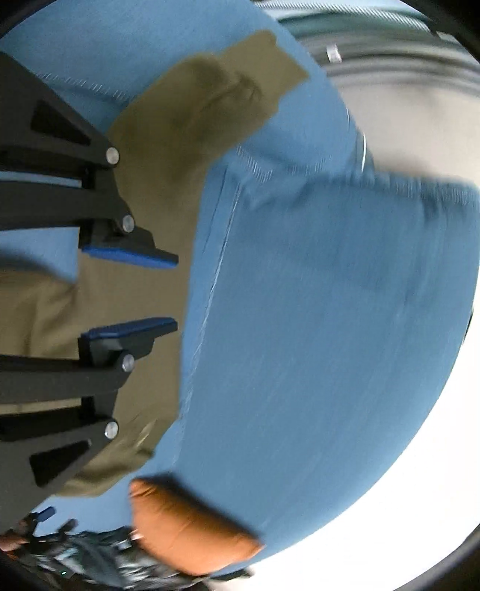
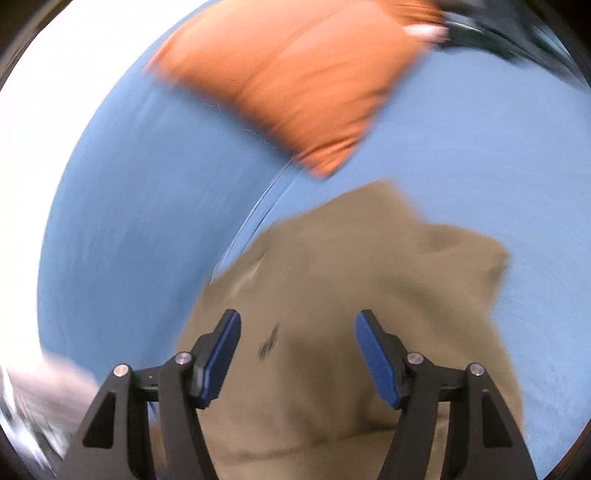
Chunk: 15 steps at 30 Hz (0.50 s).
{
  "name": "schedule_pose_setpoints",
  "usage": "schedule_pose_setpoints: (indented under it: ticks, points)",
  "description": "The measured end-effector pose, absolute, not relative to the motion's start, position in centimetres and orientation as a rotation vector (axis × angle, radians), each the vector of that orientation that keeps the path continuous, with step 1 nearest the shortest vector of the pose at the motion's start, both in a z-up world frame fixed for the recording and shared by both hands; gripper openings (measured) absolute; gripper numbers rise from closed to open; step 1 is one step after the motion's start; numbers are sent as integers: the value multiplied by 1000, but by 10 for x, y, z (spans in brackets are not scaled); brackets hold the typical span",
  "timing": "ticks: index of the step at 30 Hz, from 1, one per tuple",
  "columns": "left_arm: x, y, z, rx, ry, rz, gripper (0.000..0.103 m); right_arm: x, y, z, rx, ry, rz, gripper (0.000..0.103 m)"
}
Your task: Fold clothes
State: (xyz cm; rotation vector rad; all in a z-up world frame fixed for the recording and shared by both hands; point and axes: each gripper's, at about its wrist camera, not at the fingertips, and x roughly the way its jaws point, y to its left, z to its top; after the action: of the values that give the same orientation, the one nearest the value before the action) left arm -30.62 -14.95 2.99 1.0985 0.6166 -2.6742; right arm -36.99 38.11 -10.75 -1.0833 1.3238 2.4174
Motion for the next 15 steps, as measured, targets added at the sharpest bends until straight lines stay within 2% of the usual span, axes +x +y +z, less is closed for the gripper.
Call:
schedule_pose_setpoints:
  ticks: [4, 9, 15]
  points:
    - [-303, -91, 36, 1147, 567, -2774, 27, -336, 453, -141, -901, 1605, 2113, 66]
    - [-304, -24, 19, 1283, 451, -2859, 27, -329, 496, -198, -923, 1933, 1898, 64]
    - [-305, 35, -9, 1480, 371, -2855, 27, -347, 503, -226, -985, 1993, 1865, 64]
